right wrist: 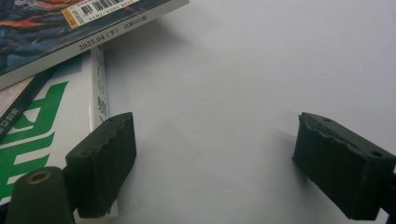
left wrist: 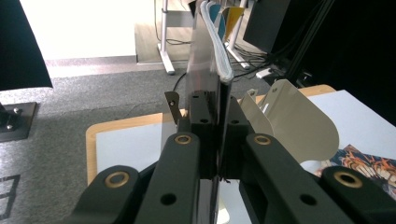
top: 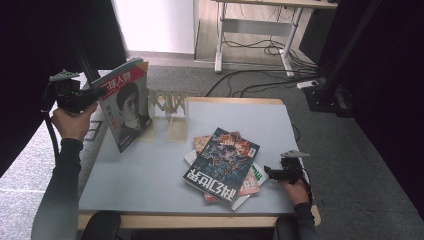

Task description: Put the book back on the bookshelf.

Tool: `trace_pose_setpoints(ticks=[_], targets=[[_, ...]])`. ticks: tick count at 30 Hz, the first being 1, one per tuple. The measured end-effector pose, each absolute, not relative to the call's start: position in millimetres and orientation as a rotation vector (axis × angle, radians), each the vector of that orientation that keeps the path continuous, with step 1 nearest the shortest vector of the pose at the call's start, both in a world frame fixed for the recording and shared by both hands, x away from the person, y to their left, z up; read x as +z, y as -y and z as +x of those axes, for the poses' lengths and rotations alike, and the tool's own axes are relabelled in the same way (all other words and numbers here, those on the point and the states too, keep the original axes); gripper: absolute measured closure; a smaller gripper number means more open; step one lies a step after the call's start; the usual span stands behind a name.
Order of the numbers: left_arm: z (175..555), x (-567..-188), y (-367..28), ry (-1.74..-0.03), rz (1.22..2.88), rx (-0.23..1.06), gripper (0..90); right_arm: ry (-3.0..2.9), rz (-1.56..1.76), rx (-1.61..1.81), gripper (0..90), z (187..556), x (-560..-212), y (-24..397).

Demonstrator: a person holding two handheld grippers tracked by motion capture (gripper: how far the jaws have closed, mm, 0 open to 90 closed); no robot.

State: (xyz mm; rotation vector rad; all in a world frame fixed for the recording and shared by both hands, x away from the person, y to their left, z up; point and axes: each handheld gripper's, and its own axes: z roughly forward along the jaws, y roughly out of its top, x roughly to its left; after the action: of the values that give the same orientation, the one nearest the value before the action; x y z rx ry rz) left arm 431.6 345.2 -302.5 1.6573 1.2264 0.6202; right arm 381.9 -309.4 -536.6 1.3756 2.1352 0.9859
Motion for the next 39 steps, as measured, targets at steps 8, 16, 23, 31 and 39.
trace_pose_setpoints(ticks=[8, 16, 23, 31, 39], targets=[[430, -316, -346, -1.208, 1.653, 0.633, 86.9, -2.135, 1.377, 0.986, 12.4, 382, -537, 309], [422, -328, -348, -1.212, 1.682, 0.633, 86.2, -2.135, 1.375, 0.986, 12.3, 382, -537, 309], [416, -336, -351, -1.222, 1.697, 0.640, 83.0, -2.137, 1.374, 0.985, 12.3, 382, -537, 309], [412, -343, -348, -1.196, 1.713, 0.629, 72.1, -2.137, 1.374, 0.984, 12.3, 382, -537, 309], [412, -341, -342, -1.195, 1.702, 0.642, 85.8, -2.137, 1.374, 0.984, 12.4, 382, -537, 309]])
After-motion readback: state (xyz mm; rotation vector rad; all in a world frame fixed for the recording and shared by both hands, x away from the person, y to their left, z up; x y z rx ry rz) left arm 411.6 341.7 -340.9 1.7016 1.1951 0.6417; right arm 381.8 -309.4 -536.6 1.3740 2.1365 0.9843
